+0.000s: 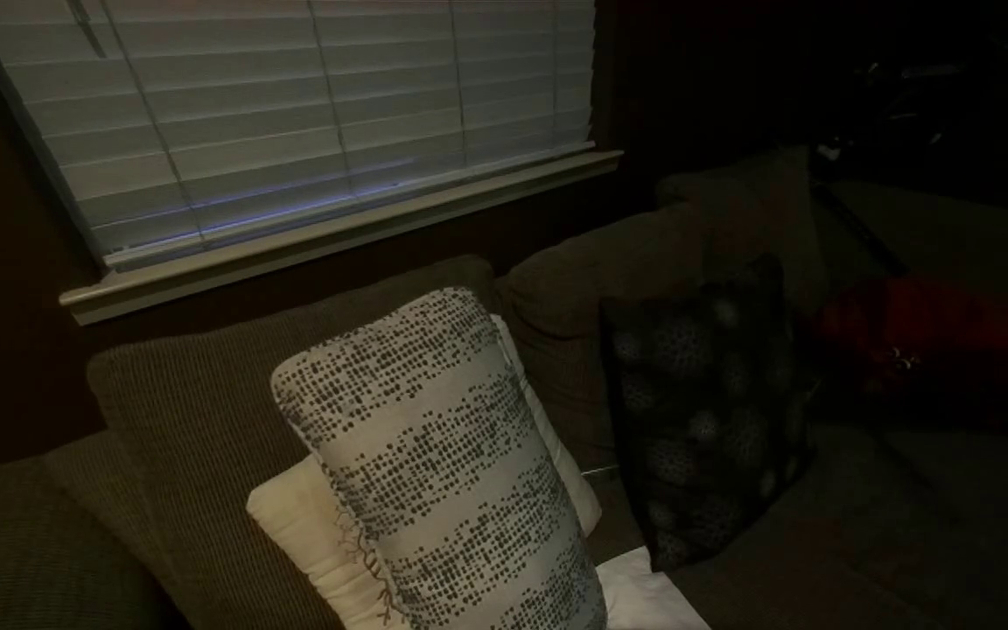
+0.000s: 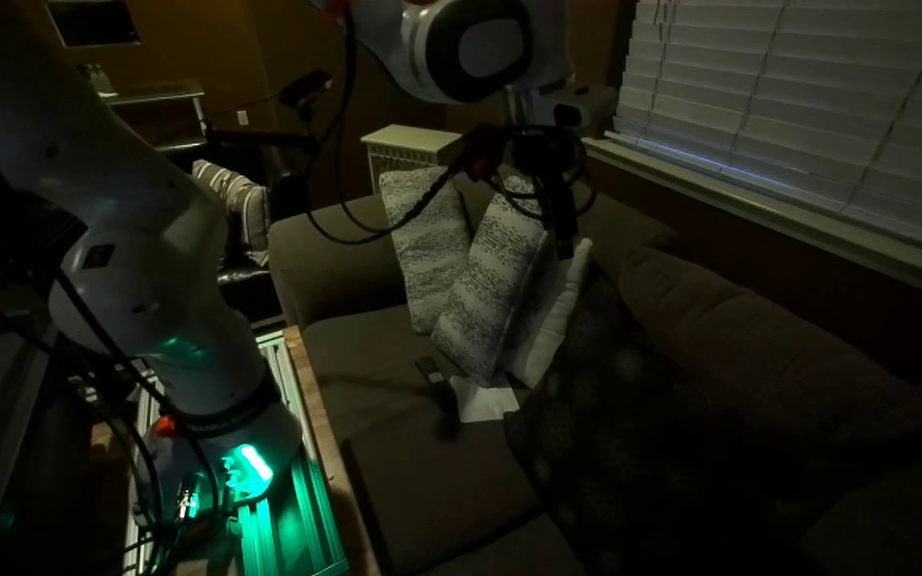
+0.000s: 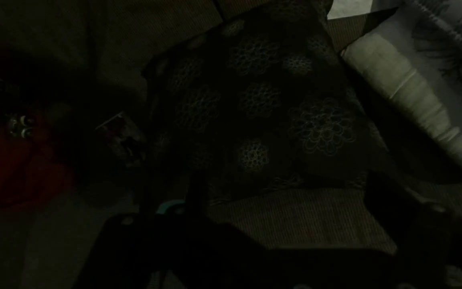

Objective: Turn the black pillow to the right

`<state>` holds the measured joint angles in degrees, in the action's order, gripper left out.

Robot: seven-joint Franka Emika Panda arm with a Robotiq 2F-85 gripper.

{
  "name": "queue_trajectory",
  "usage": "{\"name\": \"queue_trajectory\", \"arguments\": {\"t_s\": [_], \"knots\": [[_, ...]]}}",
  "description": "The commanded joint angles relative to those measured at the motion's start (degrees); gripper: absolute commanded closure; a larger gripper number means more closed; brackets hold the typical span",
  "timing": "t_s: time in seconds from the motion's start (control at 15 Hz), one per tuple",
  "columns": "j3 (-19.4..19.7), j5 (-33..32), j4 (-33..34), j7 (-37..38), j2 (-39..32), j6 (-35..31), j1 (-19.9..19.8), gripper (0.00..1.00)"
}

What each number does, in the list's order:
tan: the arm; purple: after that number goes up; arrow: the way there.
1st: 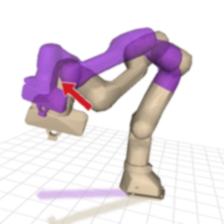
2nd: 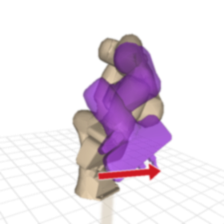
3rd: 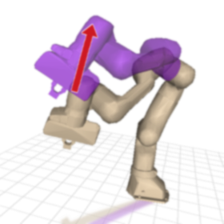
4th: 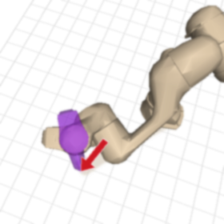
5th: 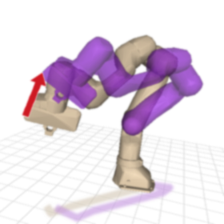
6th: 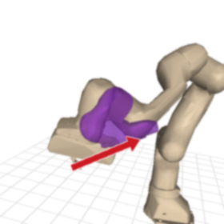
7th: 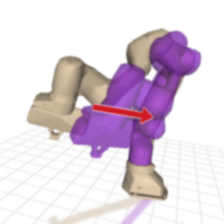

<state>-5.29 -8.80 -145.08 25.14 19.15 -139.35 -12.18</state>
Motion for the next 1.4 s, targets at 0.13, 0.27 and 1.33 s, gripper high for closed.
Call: {"name": "queue_trajectory", "arguments": {"t_s": [0.13, 0.27, 1.33], "knots": [[2.2, -3.8, 9.8, 5.9, -13.3, -1.6, -0.8, 0.0], [3.5, -4.6, 13.0, 7.0, -17.4, -1.2, 0.1, 0.0], [13.1, 0.9, 29.6, 7.5, -40.6, -0.9, 8.7, 0.0]]}}
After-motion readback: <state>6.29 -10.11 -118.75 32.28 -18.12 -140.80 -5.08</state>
